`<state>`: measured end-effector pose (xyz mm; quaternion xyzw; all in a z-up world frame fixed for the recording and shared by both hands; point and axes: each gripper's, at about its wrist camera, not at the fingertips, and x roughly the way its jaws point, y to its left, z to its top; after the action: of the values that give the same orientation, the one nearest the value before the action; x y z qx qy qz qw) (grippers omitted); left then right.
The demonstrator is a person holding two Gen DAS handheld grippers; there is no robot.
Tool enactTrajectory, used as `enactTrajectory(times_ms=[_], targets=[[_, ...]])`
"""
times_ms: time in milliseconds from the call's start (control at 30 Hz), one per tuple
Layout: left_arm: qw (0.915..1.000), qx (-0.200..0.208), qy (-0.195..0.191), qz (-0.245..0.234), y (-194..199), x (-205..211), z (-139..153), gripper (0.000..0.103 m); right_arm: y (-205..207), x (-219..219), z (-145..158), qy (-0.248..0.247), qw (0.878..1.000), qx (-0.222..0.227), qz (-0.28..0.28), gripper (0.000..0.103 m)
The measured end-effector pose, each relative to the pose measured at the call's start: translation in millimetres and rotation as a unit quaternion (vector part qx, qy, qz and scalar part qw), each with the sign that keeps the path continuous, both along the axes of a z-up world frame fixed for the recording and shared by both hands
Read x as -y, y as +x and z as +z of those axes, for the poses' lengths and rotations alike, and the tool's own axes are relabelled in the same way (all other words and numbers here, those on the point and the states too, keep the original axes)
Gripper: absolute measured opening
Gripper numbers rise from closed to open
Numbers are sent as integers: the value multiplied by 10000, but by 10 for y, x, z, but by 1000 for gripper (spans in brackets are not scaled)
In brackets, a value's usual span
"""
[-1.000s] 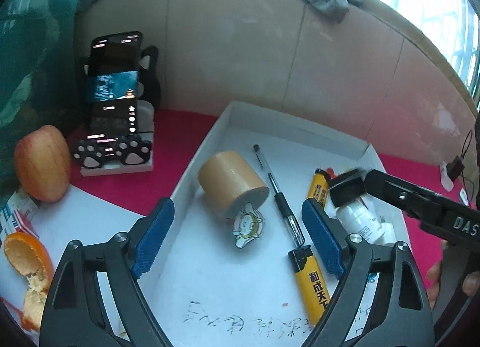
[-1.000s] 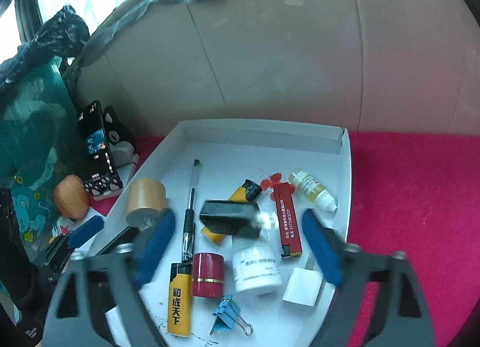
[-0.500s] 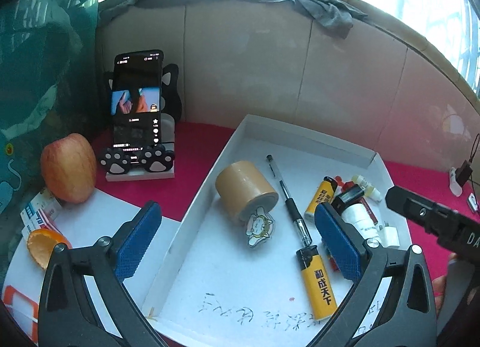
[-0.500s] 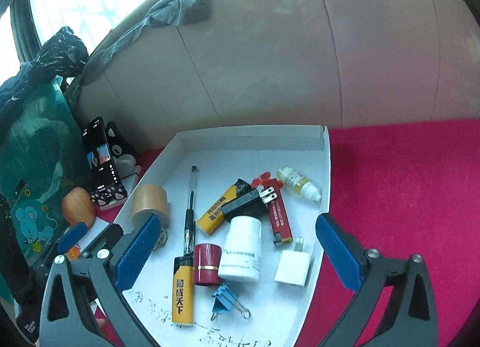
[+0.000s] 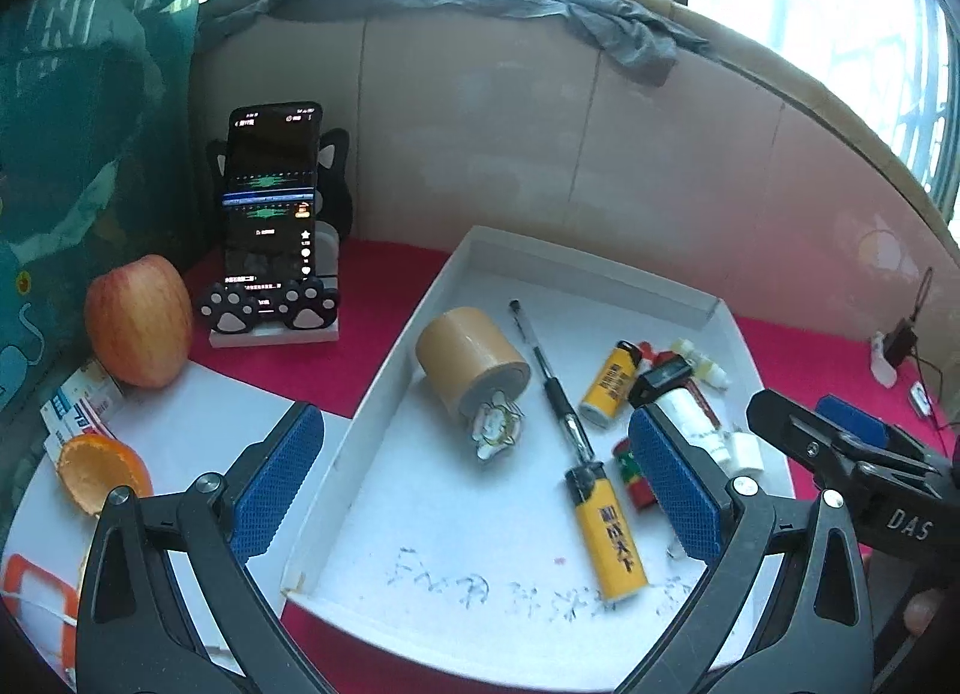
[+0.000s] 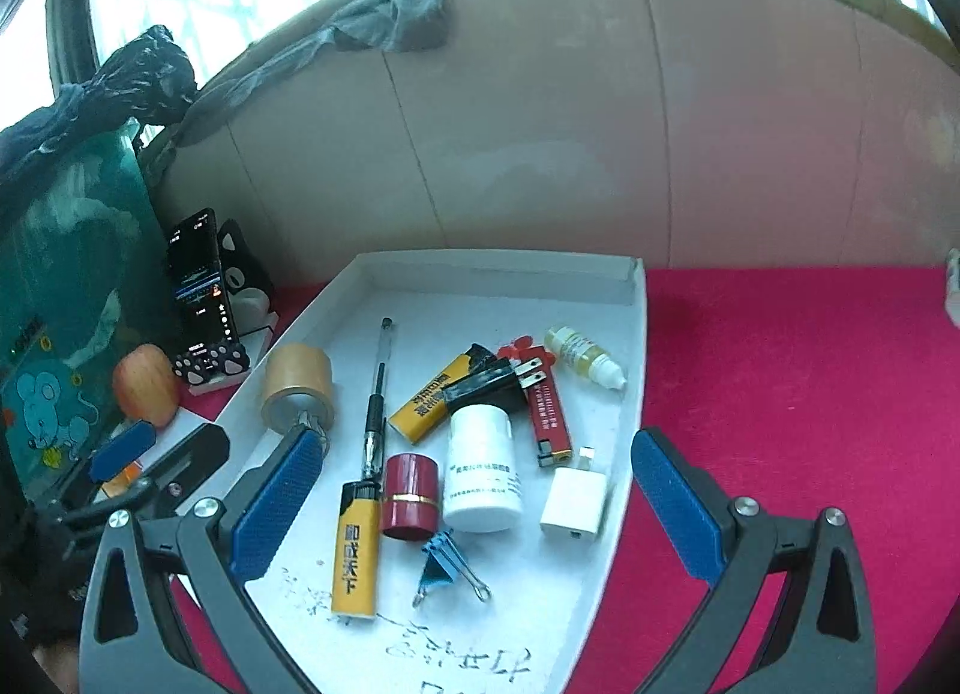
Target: Organize rigid objects
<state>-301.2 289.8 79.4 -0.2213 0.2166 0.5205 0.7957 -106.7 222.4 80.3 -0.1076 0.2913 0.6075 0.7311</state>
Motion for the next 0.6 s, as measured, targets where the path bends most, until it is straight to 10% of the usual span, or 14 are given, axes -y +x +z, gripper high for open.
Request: enactTrajectory(times_ms=[300,600], targets=[[9986,-466,249,28,30,393,255,103,-257,400,160,266,9938,1080,-67,103],[9954,-603,284,687,56,881,629,103,-202,969,356,746,9902,1120,-363,103]])
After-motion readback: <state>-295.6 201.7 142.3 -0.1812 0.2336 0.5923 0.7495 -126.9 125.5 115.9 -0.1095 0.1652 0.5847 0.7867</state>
